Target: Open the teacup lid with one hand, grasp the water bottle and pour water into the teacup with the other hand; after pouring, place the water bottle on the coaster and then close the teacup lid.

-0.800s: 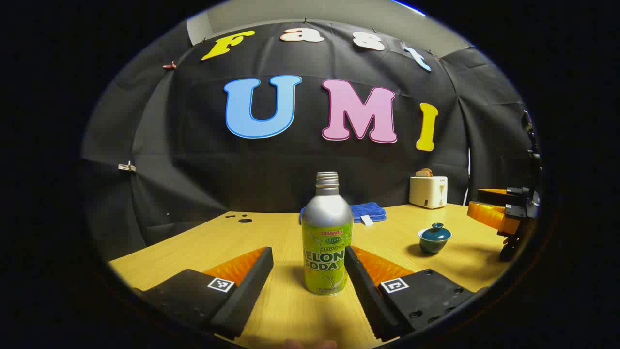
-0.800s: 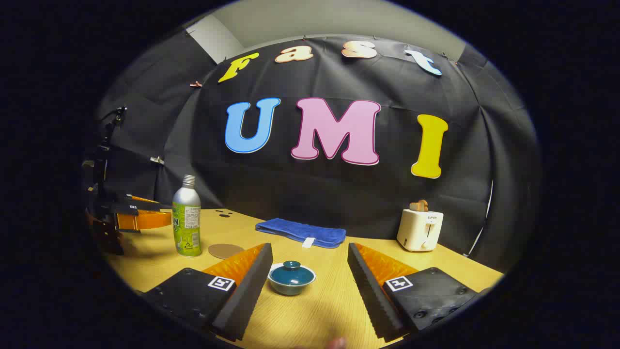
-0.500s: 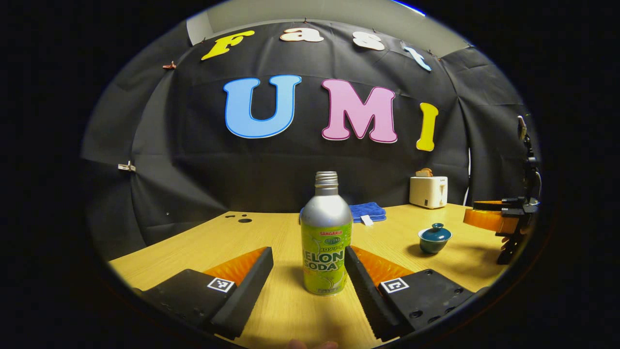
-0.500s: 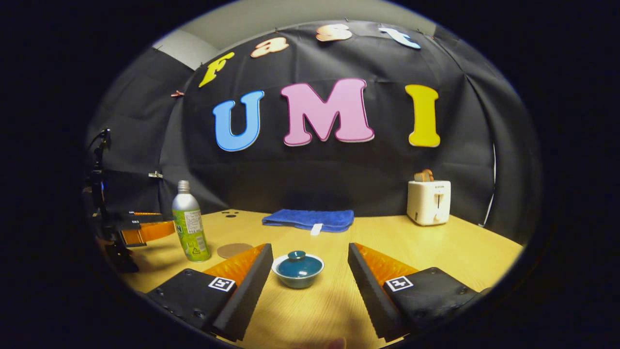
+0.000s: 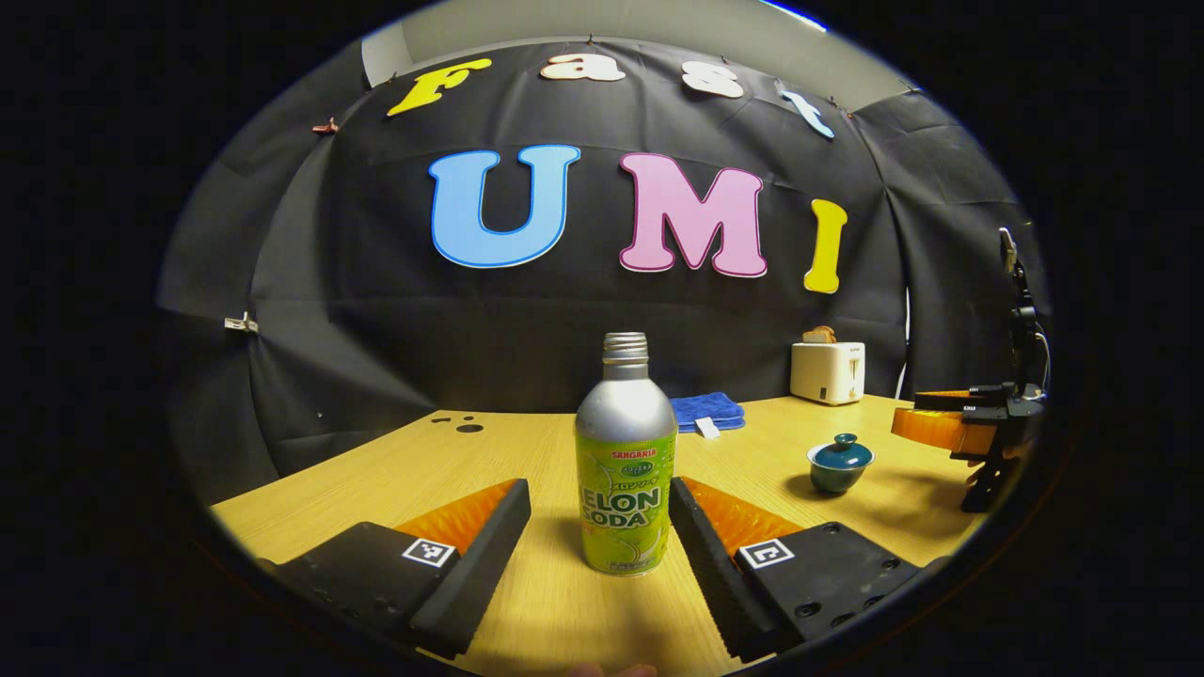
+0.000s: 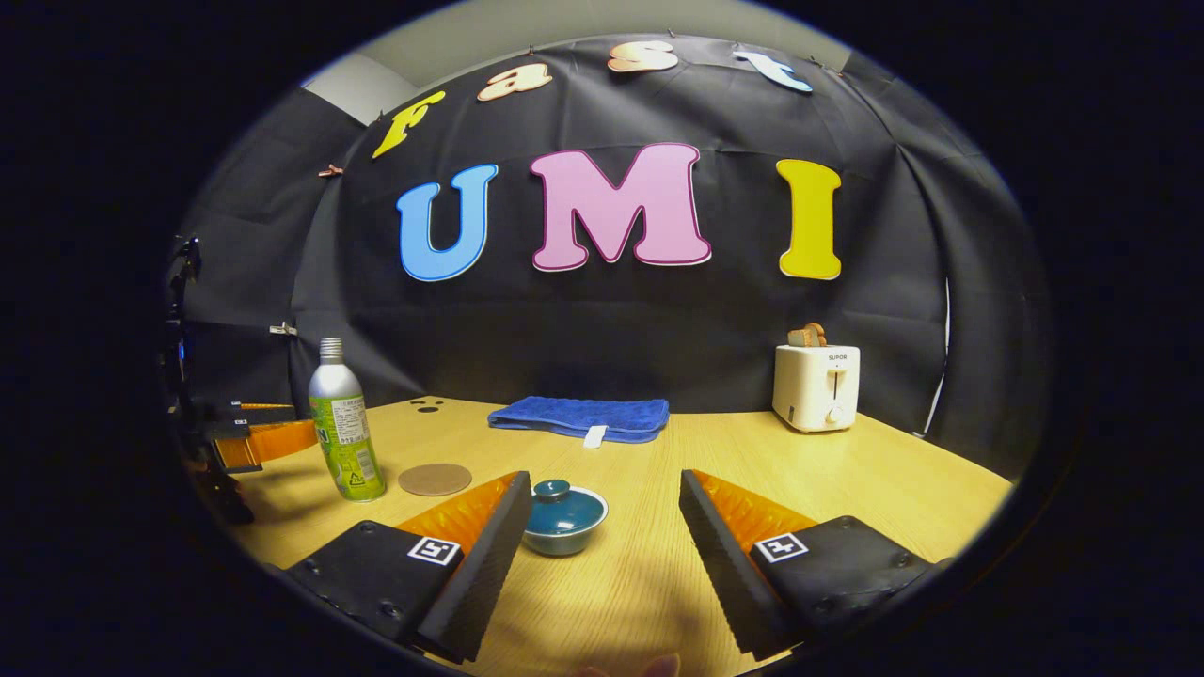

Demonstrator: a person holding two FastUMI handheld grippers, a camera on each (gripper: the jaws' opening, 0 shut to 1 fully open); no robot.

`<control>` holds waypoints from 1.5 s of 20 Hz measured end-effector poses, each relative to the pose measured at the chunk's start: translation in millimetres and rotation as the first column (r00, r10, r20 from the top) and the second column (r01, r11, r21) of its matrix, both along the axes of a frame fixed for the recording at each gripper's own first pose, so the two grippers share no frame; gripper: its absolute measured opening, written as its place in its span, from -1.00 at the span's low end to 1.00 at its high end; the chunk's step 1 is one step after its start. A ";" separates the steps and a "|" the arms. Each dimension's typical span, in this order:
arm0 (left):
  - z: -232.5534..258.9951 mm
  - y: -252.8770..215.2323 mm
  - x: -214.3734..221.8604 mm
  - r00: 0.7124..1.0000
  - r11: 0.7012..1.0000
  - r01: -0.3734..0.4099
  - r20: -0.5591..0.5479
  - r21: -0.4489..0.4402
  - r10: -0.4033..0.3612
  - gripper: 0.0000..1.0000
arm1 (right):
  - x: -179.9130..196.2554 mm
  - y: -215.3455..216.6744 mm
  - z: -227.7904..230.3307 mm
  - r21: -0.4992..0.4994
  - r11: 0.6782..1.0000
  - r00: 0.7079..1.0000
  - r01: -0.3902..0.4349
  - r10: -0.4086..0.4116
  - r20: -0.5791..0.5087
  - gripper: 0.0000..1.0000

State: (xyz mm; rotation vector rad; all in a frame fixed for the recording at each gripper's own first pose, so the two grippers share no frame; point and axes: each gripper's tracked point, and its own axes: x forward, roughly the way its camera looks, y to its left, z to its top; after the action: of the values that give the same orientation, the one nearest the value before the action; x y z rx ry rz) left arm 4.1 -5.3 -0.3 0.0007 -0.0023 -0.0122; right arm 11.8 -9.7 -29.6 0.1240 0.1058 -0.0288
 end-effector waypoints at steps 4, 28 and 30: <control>0.1 -0.1 0.1 1.000 1.000 0.000 0.001 0.000 0.000 0.88 | 16.8 8.3 -15.8 -0.042 0.997 0.996 -0.061 0.058 -0.069 0.94; 0.5 -2.0 1.0 1.000 1.000 0.004 -0.001 -0.001 -0.004 0.88 | 52.6 26.8 -24.3 -0.052 0.992 0.986 -0.116 0.108 -0.130 -0.34; 1.5 -4.6 3.5 1.000 1.000 0.013 -0.001 0.000 -0.013 0.88 | 41.9 22.4 -19.6 -0.019 0.995 0.990 -0.097 0.095 -0.105 -0.51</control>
State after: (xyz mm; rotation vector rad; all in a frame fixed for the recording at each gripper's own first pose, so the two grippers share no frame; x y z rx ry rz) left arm 7.6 -9.9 1.2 0.0003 -0.0014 -0.0254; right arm 53.7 12.7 -49.2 0.0934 0.2148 0.0597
